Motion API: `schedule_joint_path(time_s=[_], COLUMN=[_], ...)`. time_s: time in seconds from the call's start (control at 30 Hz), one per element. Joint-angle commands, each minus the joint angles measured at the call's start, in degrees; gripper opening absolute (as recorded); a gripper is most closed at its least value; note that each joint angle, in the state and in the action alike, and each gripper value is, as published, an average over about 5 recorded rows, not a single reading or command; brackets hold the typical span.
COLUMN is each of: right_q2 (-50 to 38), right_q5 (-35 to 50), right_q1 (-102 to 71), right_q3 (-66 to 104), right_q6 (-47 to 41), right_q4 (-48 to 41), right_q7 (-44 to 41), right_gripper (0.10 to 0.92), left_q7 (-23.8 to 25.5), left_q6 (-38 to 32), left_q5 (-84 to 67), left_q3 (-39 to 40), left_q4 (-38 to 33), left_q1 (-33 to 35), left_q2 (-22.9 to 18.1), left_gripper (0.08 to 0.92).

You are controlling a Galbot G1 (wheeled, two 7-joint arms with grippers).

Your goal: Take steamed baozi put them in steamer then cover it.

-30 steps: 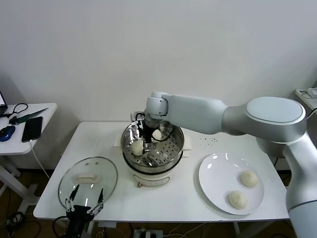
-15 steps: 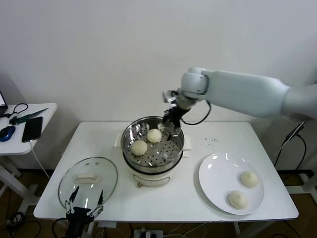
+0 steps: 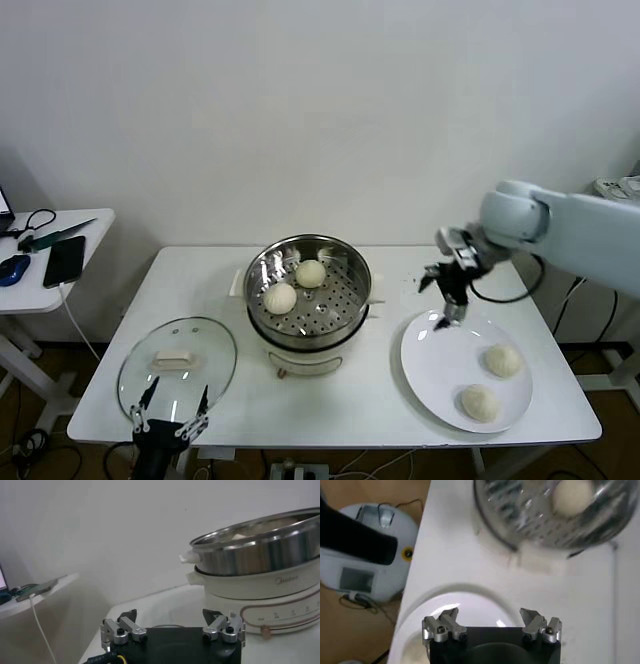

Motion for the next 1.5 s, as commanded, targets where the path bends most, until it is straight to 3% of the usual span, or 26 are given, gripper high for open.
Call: schedule_joint_path(time_s=[0.03,0.53,1.17,1.5], right_q2=[-12.76,-7.85,-5.56,-5.53], right_q5=[-13.95,-17.69,-18.41,-18.20], right_q1=[-14.16,-27.24,-27.91,-25.14], right_q3=[2.54,8.86,10.30,9.07], right_q6=[0.51,-0.48,0.71,1.50], right_q4=[5.74,-0.86,-4.52,-4.17], right_q7=[-1.40,0.71,0.49,0.52], right_gripper=[0.823,0.823,0.820,0.736], left_q7=[-0.10,-0.06,-0.08,-0.08], left_q6=[0.11,0.35,0.43,0.43], left_q5=[0.58,1.01,1.05,1.03], left_q3=[-0.17,0.10,-0.12,-0.11], left_q4=[-0.36,0.29,0.97,0.64], left_q1=[0.48,0.48,0.19,0.24], left_q2=[-0.19,-0.99,-1.21,-1.19], left_gripper=[0.823,0.823,0.823,0.823])
